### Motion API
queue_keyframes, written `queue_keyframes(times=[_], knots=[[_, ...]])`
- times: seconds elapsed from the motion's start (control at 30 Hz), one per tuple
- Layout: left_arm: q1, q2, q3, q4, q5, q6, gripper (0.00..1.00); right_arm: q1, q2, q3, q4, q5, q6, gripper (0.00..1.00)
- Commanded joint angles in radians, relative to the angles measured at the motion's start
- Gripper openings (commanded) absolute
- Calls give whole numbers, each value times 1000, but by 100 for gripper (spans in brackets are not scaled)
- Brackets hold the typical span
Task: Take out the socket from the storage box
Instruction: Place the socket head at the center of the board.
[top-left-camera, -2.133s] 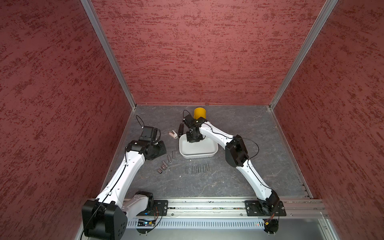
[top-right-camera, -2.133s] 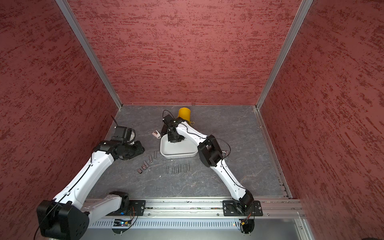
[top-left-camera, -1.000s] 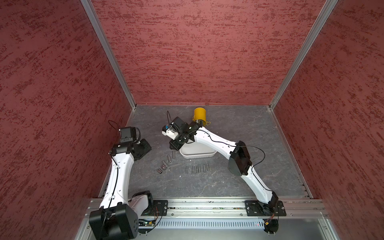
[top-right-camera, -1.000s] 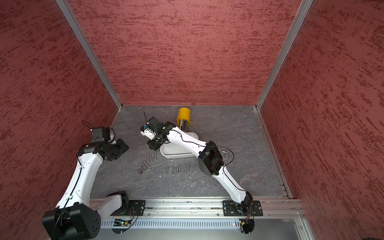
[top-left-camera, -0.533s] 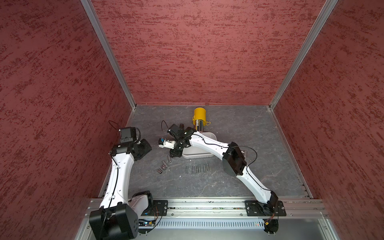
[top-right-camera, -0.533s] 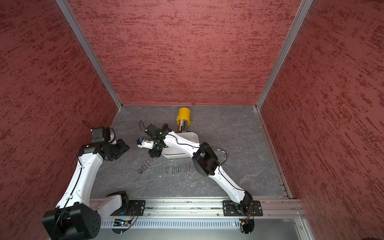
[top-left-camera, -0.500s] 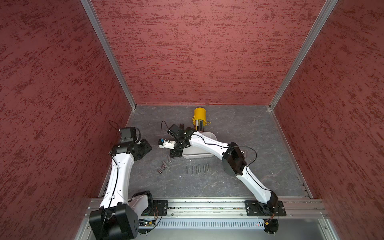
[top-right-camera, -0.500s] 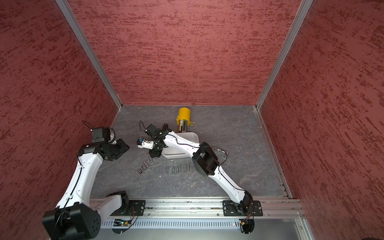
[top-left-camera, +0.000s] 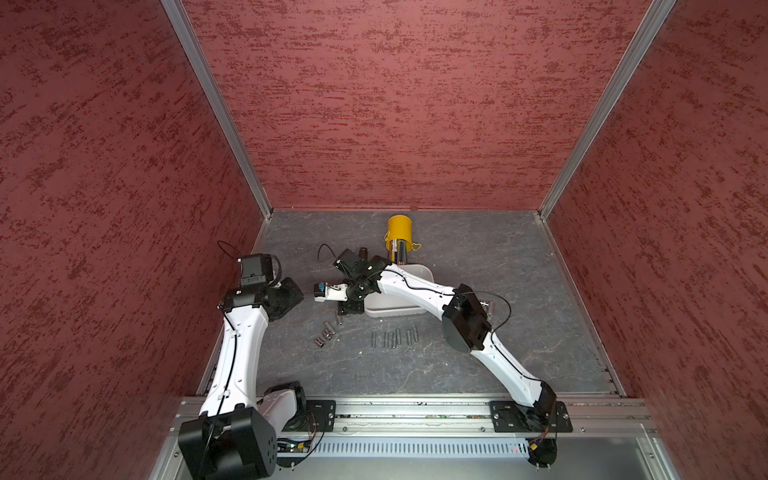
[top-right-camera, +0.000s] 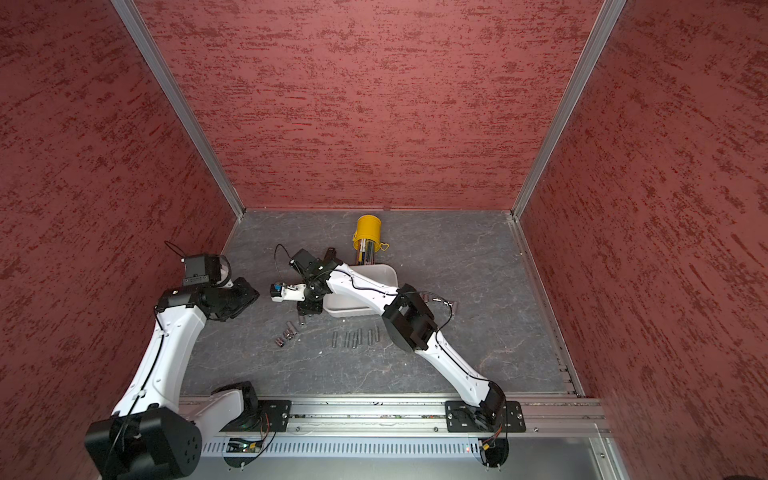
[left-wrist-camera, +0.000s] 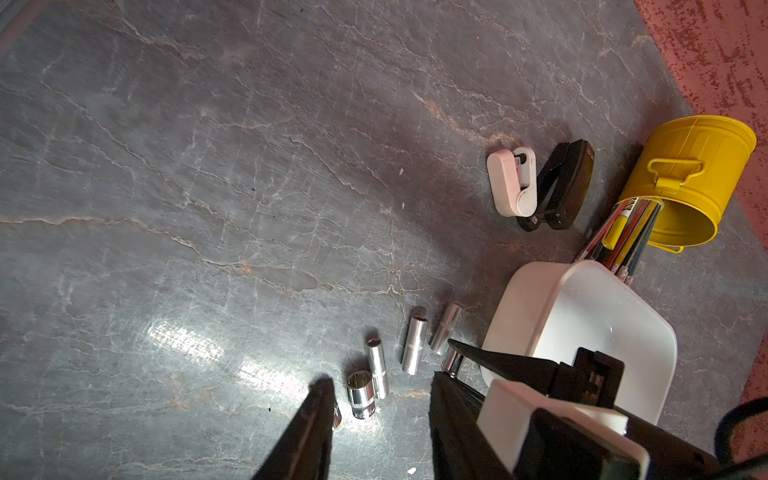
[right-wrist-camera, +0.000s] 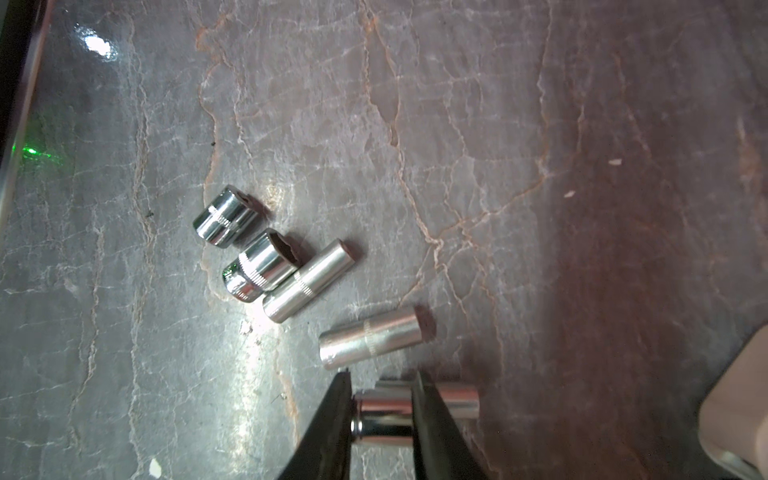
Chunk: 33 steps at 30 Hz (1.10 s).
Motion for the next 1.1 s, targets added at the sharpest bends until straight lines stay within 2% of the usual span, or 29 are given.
queue_keyframes(times=[0.0,0.43,0.83,1.07], knots=[[10,1,-12,12,14,14,41,7,29,-6,42,-19,-49,27],[9,7,-15,14,14,14,41,7,55,-12,56,0,-72,28],[9,8,-15,14,17,14,40,7,52,-19,70,-4,-57,40],[9,5,-15,16,21,14,41,6,1,-35,100,-35,-13,44]])
